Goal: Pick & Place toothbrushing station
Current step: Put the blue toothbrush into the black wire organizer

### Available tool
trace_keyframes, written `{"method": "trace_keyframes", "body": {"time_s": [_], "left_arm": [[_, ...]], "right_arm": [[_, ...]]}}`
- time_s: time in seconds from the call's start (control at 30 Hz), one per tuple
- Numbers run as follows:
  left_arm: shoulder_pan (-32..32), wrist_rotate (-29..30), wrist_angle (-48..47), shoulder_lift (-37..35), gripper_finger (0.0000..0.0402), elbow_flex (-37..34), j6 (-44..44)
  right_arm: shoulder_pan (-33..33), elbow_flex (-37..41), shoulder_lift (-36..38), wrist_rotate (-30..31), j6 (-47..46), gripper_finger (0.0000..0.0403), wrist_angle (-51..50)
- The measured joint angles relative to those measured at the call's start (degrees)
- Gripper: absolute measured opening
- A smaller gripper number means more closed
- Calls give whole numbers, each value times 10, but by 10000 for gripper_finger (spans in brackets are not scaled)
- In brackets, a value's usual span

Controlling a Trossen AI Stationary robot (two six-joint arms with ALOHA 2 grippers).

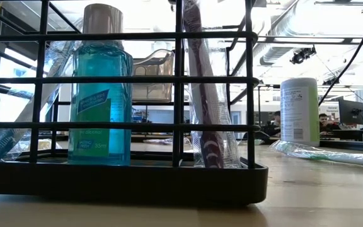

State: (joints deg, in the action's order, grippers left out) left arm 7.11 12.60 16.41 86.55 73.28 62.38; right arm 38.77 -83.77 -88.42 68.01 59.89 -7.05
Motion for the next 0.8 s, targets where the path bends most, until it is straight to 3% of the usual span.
{"method": "trace_keyframes", "body": {"time_s": [0.13, 0.27, 0.33, 0.47, 0.57, 0.8], "left_arm": [[8, 1, -5, -28, 15, -1, -61], [44, 21, -5, -73, 15, 2, -214], [78, 60, -4, -91, 15, 2, -287], [162, 170, -26, -122, 15, 2, -438], [235, 285, -35, -126, 15, 2, -512], [374, 546, -69, -101, 15, 2, -533]], "right_arm": [[10, 0, 0, 67, -52, 191, -4], [14, 0, 3, 101, -208, 189, -42], [17, -1, 3, 101, -266, 186, -79], [28, -1, 2, 102, -361, 178, -114], [39, -1, 12, 113, -424, 174, -133], [59, -1, 61, 113, -596, 172, -210]]}}
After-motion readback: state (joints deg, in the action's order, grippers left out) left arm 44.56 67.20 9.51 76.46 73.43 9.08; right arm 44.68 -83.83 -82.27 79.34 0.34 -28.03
